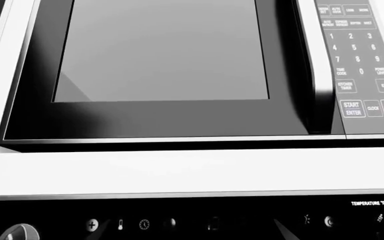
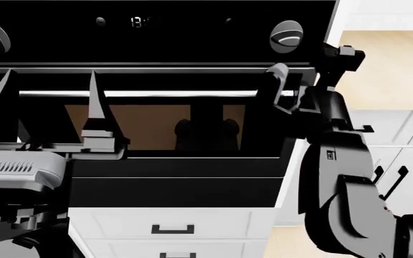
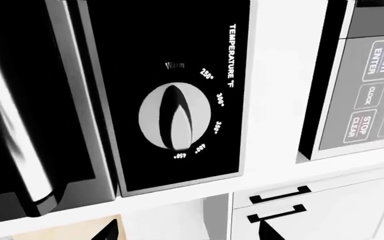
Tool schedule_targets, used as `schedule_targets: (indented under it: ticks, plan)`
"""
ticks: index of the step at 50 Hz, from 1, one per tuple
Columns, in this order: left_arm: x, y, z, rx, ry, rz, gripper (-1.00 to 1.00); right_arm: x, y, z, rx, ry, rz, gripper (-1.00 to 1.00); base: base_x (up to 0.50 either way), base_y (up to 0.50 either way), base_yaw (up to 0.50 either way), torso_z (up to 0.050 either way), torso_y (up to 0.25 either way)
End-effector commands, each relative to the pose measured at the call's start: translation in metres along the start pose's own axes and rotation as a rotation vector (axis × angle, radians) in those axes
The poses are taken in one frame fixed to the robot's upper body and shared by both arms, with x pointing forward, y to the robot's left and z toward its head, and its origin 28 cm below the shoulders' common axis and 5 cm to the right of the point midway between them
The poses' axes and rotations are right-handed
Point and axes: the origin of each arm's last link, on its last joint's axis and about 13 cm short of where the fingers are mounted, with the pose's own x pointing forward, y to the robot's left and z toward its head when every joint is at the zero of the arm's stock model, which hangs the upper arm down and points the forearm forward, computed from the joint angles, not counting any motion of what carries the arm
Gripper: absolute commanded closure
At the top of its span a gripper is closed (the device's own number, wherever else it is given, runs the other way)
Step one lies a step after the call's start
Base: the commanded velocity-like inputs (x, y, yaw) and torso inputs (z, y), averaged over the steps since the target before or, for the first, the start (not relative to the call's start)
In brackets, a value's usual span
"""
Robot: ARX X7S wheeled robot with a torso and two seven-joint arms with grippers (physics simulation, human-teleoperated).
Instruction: Preheat the oven by turning the temperature knob.
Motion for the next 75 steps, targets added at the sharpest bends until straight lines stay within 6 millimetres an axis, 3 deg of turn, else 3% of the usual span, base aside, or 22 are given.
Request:
schedule_targets:
  ticks: [1, 13, 37, 62, 75]
  plan:
    - [0.001, 0.001, -0.002, 0.0, 0.003, 0.002, -1.0, 0.012, -0.003, 0.0, -0.024, 0.013, 0.015, -1.0, 0.0, 0.0, 0.0, 0.0, 0.0]
    - [0.002, 0.001, -0.001, -0.003, 0.003, 0.005, -1.0, 0.017, -0.011, 0.002, -0.044, 0.012, 0.008, -1.0, 0.0, 0.0, 0.0, 0.0, 0.0]
    - [0.001, 0.003, 0.003, -0.01, -0.001, 0.01, -1.0, 0.022, -0.044, 0.013, -0.114, -0.016, -0.018, -1.0, 0.0, 0.0, 0.0, 0.0, 0.0]
    - [0.002, 0.002, 0.0, -0.008, 0.004, 0.011, -1.0, 0.037, -0.044, 0.02, -0.092, -0.055, -0.028, -1.0, 0.0, 0.0, 0.0, 0.0, 0.0]
    - [0.003, 0.003, -0.005, -0.002, 0.018, 0.01, -1.0, 0.054, -0.025, 0.022, -0.091, -0.079, 0.001, -1.0, 0.0, 0.0, 0.0, 0.0, 0.0]
